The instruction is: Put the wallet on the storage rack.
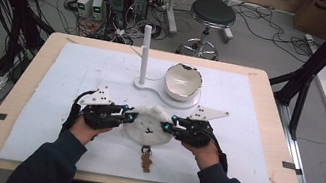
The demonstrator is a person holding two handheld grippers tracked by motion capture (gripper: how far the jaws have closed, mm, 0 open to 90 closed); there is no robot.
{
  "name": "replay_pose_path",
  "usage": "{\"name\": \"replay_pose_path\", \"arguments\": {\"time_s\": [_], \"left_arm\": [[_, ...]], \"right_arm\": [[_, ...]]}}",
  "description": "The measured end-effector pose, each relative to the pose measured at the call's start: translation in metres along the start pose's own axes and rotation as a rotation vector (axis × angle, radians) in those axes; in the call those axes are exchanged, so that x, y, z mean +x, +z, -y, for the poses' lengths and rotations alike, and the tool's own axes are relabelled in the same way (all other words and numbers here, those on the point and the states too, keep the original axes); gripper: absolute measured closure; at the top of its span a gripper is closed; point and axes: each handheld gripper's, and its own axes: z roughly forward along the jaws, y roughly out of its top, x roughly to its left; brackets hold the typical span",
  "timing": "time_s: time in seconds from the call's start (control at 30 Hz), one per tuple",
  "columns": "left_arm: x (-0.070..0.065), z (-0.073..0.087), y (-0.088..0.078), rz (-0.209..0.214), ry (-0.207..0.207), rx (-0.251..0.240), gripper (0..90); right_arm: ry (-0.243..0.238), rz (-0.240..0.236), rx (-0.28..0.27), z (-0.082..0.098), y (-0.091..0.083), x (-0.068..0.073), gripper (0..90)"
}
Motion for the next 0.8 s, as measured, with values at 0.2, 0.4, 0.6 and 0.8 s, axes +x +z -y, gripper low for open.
{"name": "replay_pose_path", "arguments": {"time_s": [0.2,0.4,0.6,0.8], "left_arm": [[0.004,-0.002,-0.009,-0.048,-0.042,-0.113,79.9],[0.002,0.001,-0.005,-0.005,-0.060,-0.121,79.8],[0.000,0.006,0.005,0.012,-0.055,-0.006,79.7],[0.005,0.008,0.002,-0.052,-0.073,0.023,62.5]], "right_arm": [[0.069,0.057,-0.034,0.005,0.002,-0.005,42.1],[0.080,-0.013,-0.003,0.008,0.012,-0.003,65.1],[0.051,0.048,-0.064,0.005,0.000,-0.005,72.6],[-0.057,0.108,-0.058,-0.003,-0.006,0.001,75.5]]}}
